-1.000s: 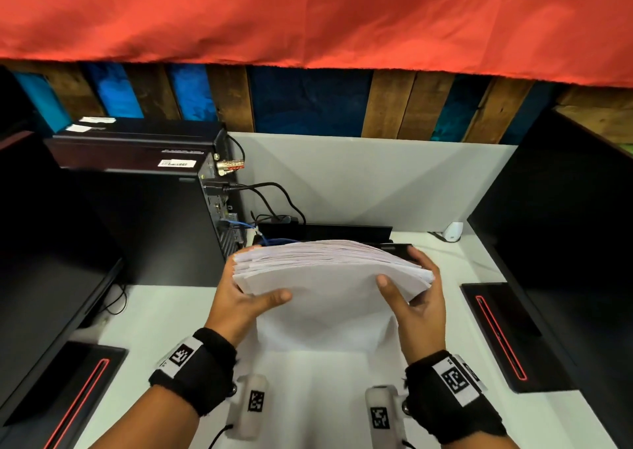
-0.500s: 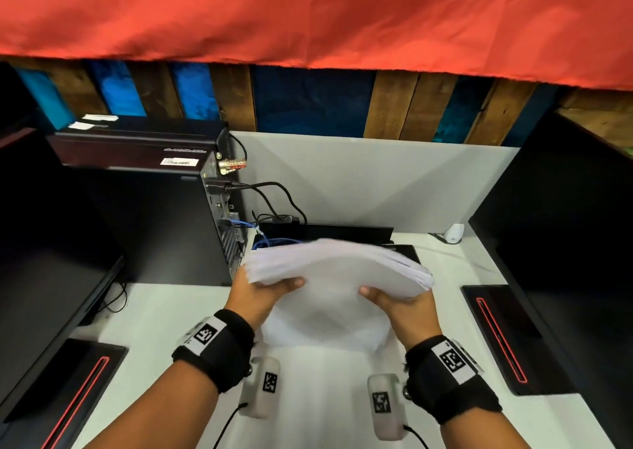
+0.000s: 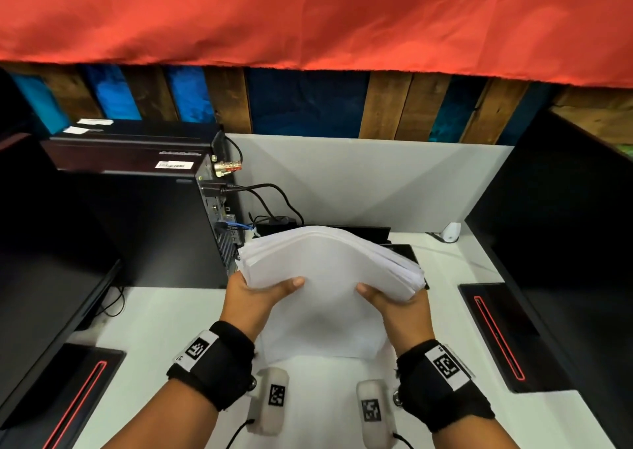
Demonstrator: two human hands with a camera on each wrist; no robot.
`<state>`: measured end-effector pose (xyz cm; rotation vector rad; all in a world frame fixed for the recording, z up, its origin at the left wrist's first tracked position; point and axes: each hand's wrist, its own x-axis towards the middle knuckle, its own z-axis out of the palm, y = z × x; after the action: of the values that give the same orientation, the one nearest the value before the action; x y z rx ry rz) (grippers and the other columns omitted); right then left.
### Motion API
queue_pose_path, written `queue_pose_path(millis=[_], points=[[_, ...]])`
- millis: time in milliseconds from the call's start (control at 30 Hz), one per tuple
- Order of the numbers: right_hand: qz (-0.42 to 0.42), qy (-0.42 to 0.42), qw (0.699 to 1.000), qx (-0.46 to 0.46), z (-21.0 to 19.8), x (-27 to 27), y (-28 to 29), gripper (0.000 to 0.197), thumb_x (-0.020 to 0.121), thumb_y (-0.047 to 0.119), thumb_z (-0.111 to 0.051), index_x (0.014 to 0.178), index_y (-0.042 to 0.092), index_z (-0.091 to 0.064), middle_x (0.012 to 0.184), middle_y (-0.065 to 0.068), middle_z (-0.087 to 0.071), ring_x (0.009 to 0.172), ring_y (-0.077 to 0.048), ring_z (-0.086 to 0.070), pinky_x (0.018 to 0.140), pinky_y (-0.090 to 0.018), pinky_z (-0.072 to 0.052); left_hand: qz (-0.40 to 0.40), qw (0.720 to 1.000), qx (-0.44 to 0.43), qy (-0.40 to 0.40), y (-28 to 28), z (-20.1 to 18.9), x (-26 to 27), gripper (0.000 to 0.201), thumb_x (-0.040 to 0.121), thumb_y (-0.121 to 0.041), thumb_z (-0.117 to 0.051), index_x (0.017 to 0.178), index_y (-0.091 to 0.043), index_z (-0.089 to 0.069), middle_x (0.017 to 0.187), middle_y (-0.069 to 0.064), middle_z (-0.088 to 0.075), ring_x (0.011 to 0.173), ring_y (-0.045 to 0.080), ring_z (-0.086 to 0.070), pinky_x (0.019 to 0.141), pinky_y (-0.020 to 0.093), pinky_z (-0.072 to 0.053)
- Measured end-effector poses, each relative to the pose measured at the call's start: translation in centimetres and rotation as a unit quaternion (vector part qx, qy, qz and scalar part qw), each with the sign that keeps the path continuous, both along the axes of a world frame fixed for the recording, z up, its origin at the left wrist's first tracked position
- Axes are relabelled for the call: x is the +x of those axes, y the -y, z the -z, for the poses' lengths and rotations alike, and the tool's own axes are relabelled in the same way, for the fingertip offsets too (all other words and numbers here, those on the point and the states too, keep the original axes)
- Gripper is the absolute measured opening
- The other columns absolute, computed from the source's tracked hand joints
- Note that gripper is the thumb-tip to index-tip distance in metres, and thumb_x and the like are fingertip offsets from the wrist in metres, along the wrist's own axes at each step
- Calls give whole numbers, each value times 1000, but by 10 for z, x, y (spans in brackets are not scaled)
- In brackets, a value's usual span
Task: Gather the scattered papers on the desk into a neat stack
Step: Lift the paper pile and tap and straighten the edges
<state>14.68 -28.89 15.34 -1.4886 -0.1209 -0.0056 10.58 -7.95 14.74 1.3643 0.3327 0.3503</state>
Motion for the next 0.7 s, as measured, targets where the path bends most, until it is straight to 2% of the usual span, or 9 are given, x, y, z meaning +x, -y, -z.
queue_pose_path(millis=[100, 200, 267, 333, 367, 433, 467, 600, 700], points=[[12, 34, 999, 15, -11, 1, 2, 35, 71, -6, -75, 89, 23, -67, 81, 19, -74, 80, 4, -69, 71, -10, -53, 6, 999, 7, 38, -2, -10, 2, 49, 62, 6, -80, 104, -16, -69, 100, -2, -75, 92, 11, -71, 72, 19, -56], [64, 50, 996, 29, -10, 1, -1, 44, 73, 13, -76, 114, 21, -63, 110, -1, -70, 105, -16, -66, 96, -38, -52, 4, 999, 12, 50, -5, -11, 6, 50, 62, 6, -80, 107, -11, -67, 101, 2, -75, 94, 16, -71, 77, 26, -58], [95, 80, 992, 28, -8, -2, -6, 58, 80, 13, -70, 129, 34, -47, 127, -6, -58, 120, -20, -56, 106, -46, -43, -29, 998, 15, 52, -3, -9, 8, 55, 62, 3, -82, 112, -6, -62, 104, 8, -73, 97, 22, -70, 81, 30, -58], [122, 146, 981, -31, -7, -7, -12, 67, 90, 9, -59, 136, 49, -32, 138, -6, -47, 129, -16, -46, 111, -39, -37, -67, 996, 11, 65, 2, -10, 9, 58, 65, -6, -82, 116, -8, -55, 106, 7, -70, 96, 20, -69, 78, 27, -58], [128, 192, 969, -87, -8, -9, -15, 69, 93, 8, -54, 137, 54, -27, 140, -5, -42, 132, -10, -41, 112, -30, -35, -81, 994, 8, 74, 7, -12, 9, 57, 67, -14, -82, 115, -10, -52, 106, 6, -68, 93, 16, -68, 76, 25, -57], [129, 252, 943, -173, -7, -13, -19, 62, 96, 9, -49, 136, 53, -33, 142, -1, -34, 132, 2, -34, 106, -8, -29, -110, 990, 0, 93, 13, -20, 8, 54, 71, -35, -79, 112, -14, -51, 103, 3, -63, 86, 9, -65, 73, 24, -56], [124, 262, 938, -191, -6, -13, -21, 55, 96, 10, -49, 134, 49, -40, 142, 0, -31, 132, 3, -33, 103, -3, -27, -126, 986, -1, 106, 15, -24, 8, 50, 74, -42, -76, 109, -15, -53, 99, 1, -62, 83, 7, -63, 73, 22, -54], [129, 245, 941, -195, 0, -10, -19, 44, 94, 26, -53, 132, 47, -44, 139, 4, -27, 127, 11, -30, 98, 2, -26, -171, 979, -8, 110, 12, -36, 15, 16, 88, -23, -63, 98, -12, -58, 88, -6, -60, 76, -6, -58, 71, 9, -44], [117, 265, 934, -209, -1, -11, -20, 44, 90, 37, -53, 131, 47, -43, 136, 3, -30, 127, 9, -32, 99, 0, -26, -170, 980, 3, 104, 11, -37, 16, 9, 91, -19, -57, 100, -16, -58, 97, -4, -61, 88, 3, -58, 75, 14, -44]])
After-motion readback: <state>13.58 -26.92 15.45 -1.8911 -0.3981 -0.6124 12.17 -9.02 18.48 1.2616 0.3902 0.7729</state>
